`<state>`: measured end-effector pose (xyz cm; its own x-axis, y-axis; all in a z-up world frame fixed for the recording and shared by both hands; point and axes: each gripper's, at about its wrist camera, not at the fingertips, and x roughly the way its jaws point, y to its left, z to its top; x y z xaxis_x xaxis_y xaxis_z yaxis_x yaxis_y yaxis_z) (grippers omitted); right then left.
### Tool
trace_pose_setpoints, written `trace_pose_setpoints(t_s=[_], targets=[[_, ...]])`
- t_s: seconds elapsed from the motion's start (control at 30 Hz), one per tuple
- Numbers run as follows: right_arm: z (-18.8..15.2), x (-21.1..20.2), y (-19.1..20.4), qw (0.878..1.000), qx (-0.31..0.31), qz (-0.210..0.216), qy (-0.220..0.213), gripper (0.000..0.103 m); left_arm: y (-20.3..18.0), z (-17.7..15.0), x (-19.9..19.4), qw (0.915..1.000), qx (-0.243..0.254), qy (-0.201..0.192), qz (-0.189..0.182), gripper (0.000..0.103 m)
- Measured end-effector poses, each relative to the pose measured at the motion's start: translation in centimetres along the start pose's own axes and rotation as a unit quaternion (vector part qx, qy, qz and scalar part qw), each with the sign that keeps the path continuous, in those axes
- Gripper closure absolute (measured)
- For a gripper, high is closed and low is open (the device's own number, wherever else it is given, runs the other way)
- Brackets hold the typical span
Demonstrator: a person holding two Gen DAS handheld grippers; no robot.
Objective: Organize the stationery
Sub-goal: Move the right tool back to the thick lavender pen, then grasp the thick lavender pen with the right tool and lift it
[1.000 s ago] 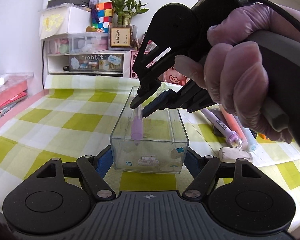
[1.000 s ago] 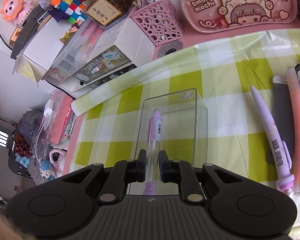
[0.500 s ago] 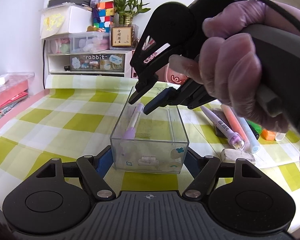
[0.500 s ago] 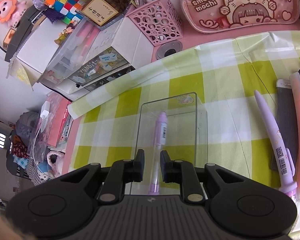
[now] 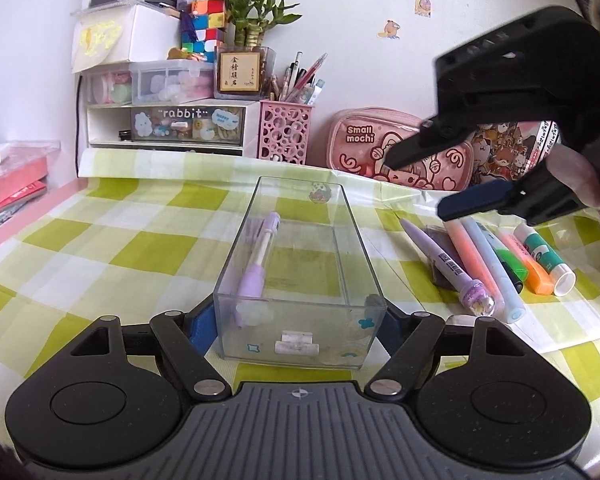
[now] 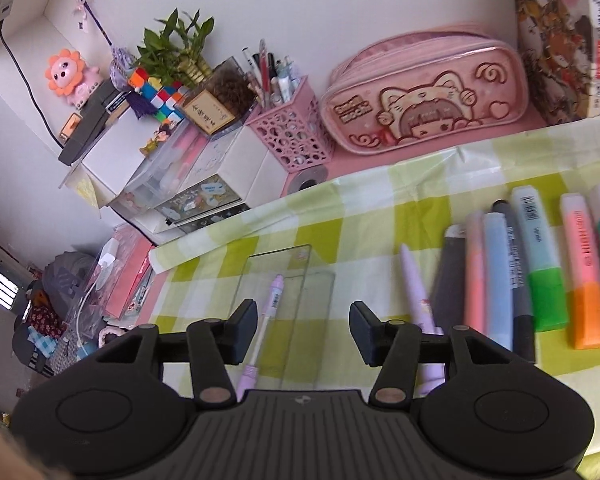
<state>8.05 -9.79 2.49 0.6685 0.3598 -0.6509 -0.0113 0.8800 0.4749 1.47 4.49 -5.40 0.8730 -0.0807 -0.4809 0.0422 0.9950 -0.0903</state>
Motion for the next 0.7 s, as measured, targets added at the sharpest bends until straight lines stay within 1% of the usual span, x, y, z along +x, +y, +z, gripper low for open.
trace_pose_setpoints(t_s=[0.1, 0.2, 0.23, 0.27, 0.3, 0.33, 0.37, 0.43, 0.57, 0.7], targets=[[-0.8, -1.1, -1.6, 1.000, -0.004, -0.009, -0.027, 0.049, -0.2, 0.0, 0.1, 1.0000, 0.006, -0.001, 0.007, 0.029], [-1.2, -1.1, -2.7, 0.999, -0.006, -0.020, -0.037, 0.050, -0.5, -0.1, 0.1, 0.9999, 0.009, -0.003, 0.012, 0.029], [-1.2, -0.8, -3.0, 0.999, -0.004, -0.023, -0.037, 0.052, -0.5, -0.1, 0.1, 0.9999, 0.008, -0.003, 0.013, 0.029], [-1.3, -0.5, -3.2, 0.999, -0.004, -0.024, -0.034, 0.059, -0.5, -0.1, 0.1, 0.9999, 0.008, -0.002, 0.013, 0.029], [-1.4, -0.1, -3.3, 0.999, -0.005, -0.023, -0.029, 0.062, -0.5, -0.1, 0.0, 0.9999, 0.008, -0.002, 0.013, 0.029], [-1.5, 0.3, -3.4, 0.999, -0.005, -0.023, -0.026, 0.069, -0.5, -0.1, 0.0, 0.9999, 0.008, -0.002, 0.013, 0.029], [-1.6, 0.8, -3.4, 0.999, -0.007, -0.024, -0.023, 0.074, -0.6, -0.1, 0.0, 0.9999, 0.008, -0.003, 0.014, 0.029], [-1.8, 1.5, -3.3, 0.999, -0.015, -0.038, -0.020, 0.078, -0.6, -0.1, 0.0, 0.9999, 0.008, -0.002, 0.015, 0.029], [-1.9, 2.3, -2.7, 0.995, -0.044, -0.081, -0.023, 0.086, -0.6, -0.1, 0.0, 0.9999, 0.009, -0.002, 0.015, 0.029], [-1.9, 2.6, -2.5, 0.995, -0.052, -0.087, -0.024, 0.087, -0.6, -0.1, 0.0, 0.9999, 0.010, -0.002, 0.014, 0.029]])
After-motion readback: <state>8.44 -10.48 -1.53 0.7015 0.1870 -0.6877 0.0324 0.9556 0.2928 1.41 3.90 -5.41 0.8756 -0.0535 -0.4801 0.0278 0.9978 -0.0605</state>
